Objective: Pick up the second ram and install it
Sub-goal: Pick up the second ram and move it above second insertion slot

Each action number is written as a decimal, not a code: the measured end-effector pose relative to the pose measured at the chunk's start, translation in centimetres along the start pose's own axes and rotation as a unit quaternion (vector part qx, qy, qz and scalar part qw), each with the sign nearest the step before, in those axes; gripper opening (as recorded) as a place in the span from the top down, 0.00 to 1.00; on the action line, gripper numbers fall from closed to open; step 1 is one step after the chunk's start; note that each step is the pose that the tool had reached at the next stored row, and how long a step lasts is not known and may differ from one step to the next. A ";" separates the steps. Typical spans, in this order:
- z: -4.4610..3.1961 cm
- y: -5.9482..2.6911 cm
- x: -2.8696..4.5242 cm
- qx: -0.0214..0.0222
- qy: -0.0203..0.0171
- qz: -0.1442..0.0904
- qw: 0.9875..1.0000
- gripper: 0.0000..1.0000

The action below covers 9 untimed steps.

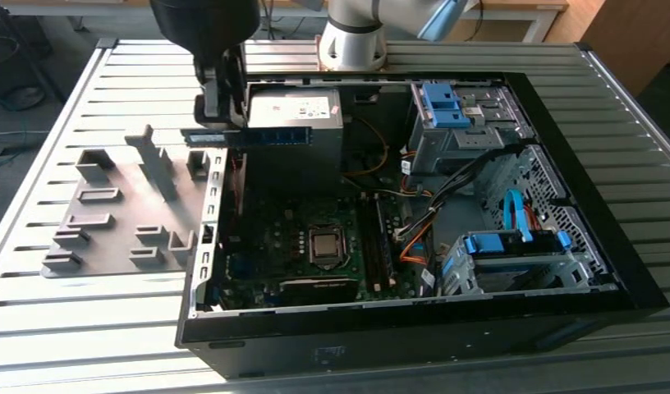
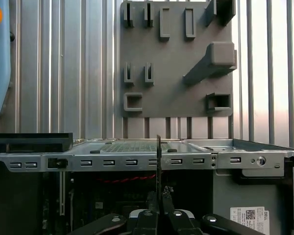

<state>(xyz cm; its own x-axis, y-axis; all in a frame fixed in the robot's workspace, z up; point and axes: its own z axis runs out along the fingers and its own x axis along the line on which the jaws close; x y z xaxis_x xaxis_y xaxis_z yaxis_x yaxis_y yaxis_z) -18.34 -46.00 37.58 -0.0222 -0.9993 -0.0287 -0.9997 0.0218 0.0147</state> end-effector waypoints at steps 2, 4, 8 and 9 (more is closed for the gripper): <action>-0.01 -0.45 -0.01 0.000 0.000 0.000 1.000 0.86; -0.01 -0.88 -0.02 0.000 0.000 0.000 1.000 0.86; -0.02 -1.74 -0.04 0.000 0.000 0.000 1.000 0.86; -0.03 -1.99 -0.04 0.000 0.000 0.000 1.000 0.86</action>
<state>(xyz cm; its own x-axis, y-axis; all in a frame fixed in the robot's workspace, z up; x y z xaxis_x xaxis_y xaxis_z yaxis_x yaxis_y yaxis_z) -16.35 -46.00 37.58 -0.0222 -0.9993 -0.0287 -0.9997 0.0218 0.0147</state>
